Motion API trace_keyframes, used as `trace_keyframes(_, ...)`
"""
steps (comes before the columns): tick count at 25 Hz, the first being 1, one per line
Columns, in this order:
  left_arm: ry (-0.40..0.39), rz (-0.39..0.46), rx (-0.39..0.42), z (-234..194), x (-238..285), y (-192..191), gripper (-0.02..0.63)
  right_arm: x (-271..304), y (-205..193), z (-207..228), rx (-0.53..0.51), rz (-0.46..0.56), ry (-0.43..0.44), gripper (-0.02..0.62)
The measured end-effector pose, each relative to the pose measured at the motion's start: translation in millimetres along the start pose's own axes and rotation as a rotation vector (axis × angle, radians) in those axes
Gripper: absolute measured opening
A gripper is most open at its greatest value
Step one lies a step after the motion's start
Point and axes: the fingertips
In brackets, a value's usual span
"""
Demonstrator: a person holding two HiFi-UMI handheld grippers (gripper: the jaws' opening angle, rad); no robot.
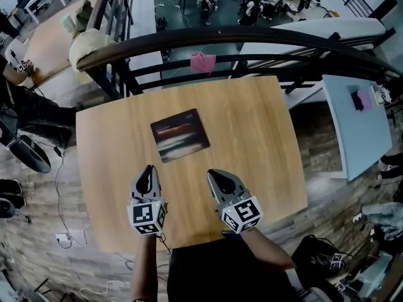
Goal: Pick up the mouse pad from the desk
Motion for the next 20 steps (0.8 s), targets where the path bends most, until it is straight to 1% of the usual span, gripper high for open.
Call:
trace_keyframes(2,-0.019,-0.035,-0.004,-6,23,-8,0.032,12,-6,10,0.01,-0.014,-0.01,0.031)
trace_keyframes(3,-0.031,-0.054,-0.002,-8,36,-12,0.06,19,-9,14,0.014,-0.023,-0.014,0.031)
trace_keyframes(4,-0.044,-0.073,0.001,-9,48,-16,0.121,25,-13,18,0.02,-0.033,-0.017,0.031)
trace_keyframes(5,-0.056,-0.09,0.003,-11,60,-19,0.138,31,-17,22,0.026,-0.043,-0.02,0.031)
trace_keyframes(7,-0.077,-0.122,0.011,-13,84,-27,0.157,41,-23,29,0.031,-0.063,-0.023,0.031)
trace_keyframes(10,-0.107,-0.185,0.044,-19,117,-43,0.194,54,-34,36,0.039,-0.093,-0.031,0.031)
trace_keyframes(12,-0.132,-0.238,0.078,-23,138,-56,0.206,60,-42,40,0.049,-0.109,-0.038,0.031)
trace_keyframes(16,-0.17,-0.331,0.177,-36,184,-77,0.222,73,-55,51,0.061,-0.136,-0.047,0.031)
trace_keyframes(20,-0.187,-0.428,0.223,-44,219,-103,0.235,79,-68,59,0.076,-0.161,-0.053,0.031)
Point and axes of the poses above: the fingertips, and each gripper's own axes: x forward along the fingers, z to its right, y out of its top, and after that the axes turned 13 degrees about y, right-handed
